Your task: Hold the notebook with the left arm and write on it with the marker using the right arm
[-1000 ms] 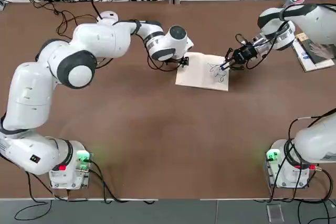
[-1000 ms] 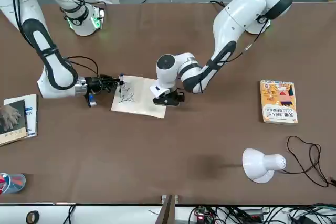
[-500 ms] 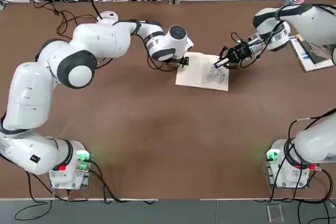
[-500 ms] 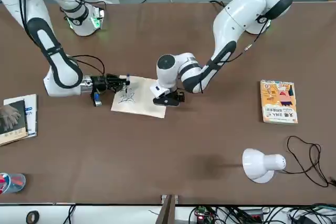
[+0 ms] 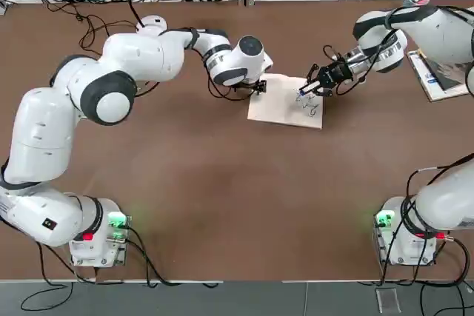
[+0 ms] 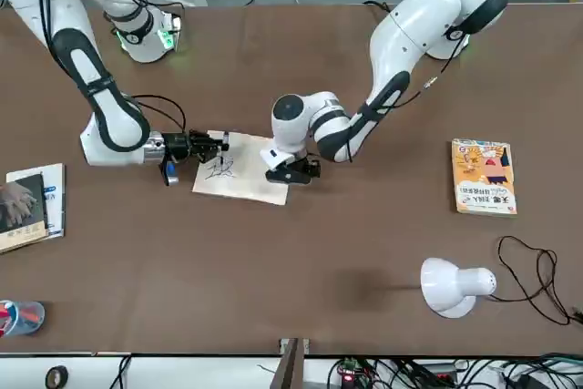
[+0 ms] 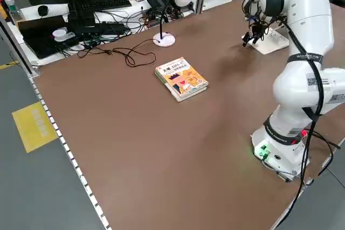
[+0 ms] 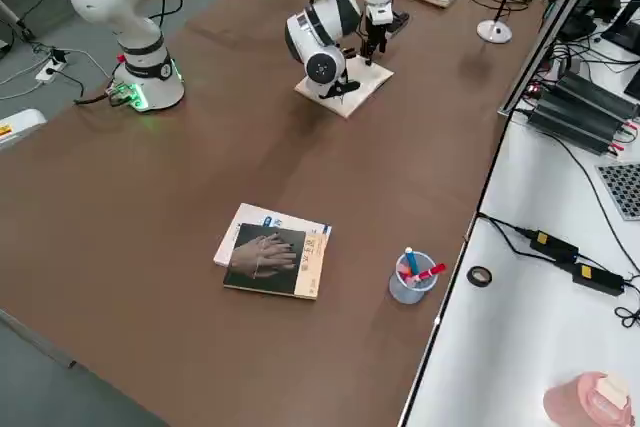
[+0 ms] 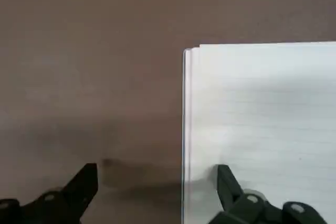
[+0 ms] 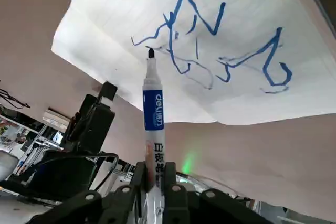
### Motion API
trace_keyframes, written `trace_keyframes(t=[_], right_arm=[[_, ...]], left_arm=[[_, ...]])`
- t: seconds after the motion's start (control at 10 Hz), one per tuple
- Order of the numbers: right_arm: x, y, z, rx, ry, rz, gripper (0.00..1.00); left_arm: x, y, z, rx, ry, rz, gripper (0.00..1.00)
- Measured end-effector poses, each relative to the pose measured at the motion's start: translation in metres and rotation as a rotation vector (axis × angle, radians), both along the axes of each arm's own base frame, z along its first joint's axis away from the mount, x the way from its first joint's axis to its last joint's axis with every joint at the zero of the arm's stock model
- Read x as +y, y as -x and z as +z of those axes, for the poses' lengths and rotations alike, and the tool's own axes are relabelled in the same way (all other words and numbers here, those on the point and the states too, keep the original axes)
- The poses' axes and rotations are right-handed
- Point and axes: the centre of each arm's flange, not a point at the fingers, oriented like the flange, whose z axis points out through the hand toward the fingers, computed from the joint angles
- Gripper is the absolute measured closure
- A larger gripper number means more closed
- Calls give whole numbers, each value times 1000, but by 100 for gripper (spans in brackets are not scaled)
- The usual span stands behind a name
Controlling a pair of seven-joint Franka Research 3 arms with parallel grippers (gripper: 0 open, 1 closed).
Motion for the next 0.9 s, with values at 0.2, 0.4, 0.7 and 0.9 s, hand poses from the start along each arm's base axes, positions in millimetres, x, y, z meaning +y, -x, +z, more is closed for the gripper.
trace_keyframes(t=[0.2, 0.4, 0.7, 0.9], right_arm=[[1, -3, 2, -9, 2, -3, 82], [0, -5, 3, -16, 5, -7, 82], [-1, -6, 3, -17, 7, -10, 82], [-1, -5, 1, -15, 8, -10, 82]], left_arm=[[0, 0, 0, 0, 0, 0, 0], [0, 0, 0, 0, 0, 0, 0], [0, 0, 0, 0, 0, 0, 0], [0, 0, 0, 0, 0, -1, 0]])
